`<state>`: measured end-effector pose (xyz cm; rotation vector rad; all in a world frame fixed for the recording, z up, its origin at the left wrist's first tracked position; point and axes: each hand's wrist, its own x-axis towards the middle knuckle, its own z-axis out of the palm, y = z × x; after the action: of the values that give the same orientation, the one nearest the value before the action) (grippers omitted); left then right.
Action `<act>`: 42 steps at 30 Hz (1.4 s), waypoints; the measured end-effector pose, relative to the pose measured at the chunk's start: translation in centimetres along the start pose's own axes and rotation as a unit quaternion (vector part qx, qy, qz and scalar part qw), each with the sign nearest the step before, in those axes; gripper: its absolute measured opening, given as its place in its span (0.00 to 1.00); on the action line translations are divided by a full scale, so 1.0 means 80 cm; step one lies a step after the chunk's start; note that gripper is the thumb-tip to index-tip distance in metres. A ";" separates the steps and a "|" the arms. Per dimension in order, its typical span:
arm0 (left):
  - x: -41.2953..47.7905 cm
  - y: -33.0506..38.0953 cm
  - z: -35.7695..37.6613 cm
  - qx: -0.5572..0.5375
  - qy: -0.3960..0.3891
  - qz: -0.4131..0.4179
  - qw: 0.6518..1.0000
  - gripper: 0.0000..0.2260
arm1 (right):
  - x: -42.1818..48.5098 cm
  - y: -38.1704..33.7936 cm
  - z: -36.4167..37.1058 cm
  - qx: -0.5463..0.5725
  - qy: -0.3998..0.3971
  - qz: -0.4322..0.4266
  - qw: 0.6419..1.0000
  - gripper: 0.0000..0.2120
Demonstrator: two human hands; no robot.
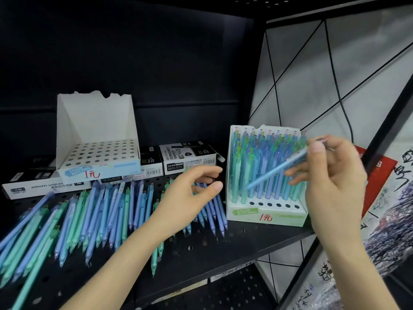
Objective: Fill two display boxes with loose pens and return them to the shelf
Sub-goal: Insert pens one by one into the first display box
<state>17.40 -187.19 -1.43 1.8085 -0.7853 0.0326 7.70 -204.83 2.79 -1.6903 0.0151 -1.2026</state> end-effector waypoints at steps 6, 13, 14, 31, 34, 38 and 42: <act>0.005 -0.010 0.012 0.117 -0.065 0.001 0.991 0.21 | 0.001 0.030 0.003 -0.183 -0.019 -0.051 0.982 0.03; 0.009 -0.015 0.022 0.150 -0.097 0.018 0.984 0.21 | -0.003 0.037 0.020 -0.273 -0.066 -0.068 0.957 0.11; 0.010 -0.017 0.022 0.149 -0.097 0.019 0.984 0.21 | -0.002 0.037 0.022 -0.279 -0.068 -0.068 0.955 0.10; -0.071 -0.021 -0.122 0.242 0.174 -0.060 0.953 0.09 | -0.085 0.005 0.122 -0.238 -0.372 -0.009 0.897 0.16; -0.124 -0.032 -0.175 0.342 0.216 -0.140 0.904 0.09 | -0.101 0.008 0.156 -0.309 -0.420 -0.050 0.852 0.24; -0.180 -0.037 -0.209 0.391 0.228 -0.218 0.865 0.12 | -0.118 0.018 0.171 -0.392 -0.430 -0.099 0.807 0.31; -0.205 -0.035 -0.207 0.390 0.168 -0.282 0.860 0.19 | -0.119 0.017 0.182 -0.410 -0.431 -0.100 0.798 0.37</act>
<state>11.79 -164.52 -3.68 2.6447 0.0780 0.3128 13.90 -190.26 -4.54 -2.9580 -0.2410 -0.4343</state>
